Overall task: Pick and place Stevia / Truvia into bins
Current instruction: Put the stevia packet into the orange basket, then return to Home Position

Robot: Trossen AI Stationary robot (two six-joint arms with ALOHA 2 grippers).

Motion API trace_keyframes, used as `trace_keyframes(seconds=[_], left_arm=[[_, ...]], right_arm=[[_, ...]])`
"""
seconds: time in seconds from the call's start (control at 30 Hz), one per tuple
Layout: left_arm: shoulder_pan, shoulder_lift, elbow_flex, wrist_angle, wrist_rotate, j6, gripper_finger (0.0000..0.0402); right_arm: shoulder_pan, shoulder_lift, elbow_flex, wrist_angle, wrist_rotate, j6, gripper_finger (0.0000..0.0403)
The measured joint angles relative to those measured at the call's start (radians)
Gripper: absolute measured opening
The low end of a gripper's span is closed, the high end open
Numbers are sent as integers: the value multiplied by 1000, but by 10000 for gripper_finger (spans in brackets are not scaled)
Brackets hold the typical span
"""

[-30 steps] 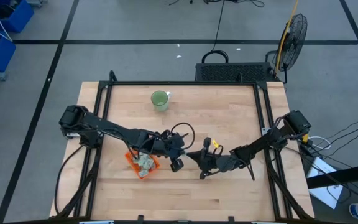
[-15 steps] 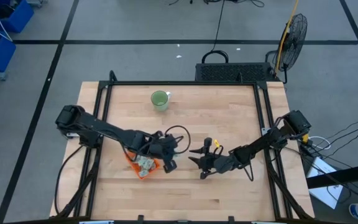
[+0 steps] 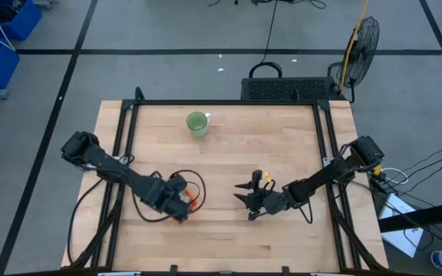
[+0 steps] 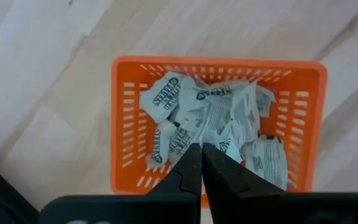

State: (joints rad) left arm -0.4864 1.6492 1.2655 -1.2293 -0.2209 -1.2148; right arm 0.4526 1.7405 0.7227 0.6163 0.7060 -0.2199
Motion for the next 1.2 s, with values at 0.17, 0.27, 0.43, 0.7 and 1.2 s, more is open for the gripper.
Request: trace_keyframes(seconds=[0.17,0.27,0.43,0.7,1.2], left_arm=[[-16,1,-5,-10,-23,28,22],[-7,0,-5,-9,-41,69,42],[8,0,-5,-11,-95,118,94],[28,0,-5,5,-167,86,135],[24,-300,50,-320,-769,128,136]], right_arm=[[0,0,0,2,0,0,146],[0,0,0,15,-1,0,145],[0,0,0,36,-2,-1,143],[54,-126,-2,16,8,-174,144],[73,-1013,-2,-1060,-99,296,144]])
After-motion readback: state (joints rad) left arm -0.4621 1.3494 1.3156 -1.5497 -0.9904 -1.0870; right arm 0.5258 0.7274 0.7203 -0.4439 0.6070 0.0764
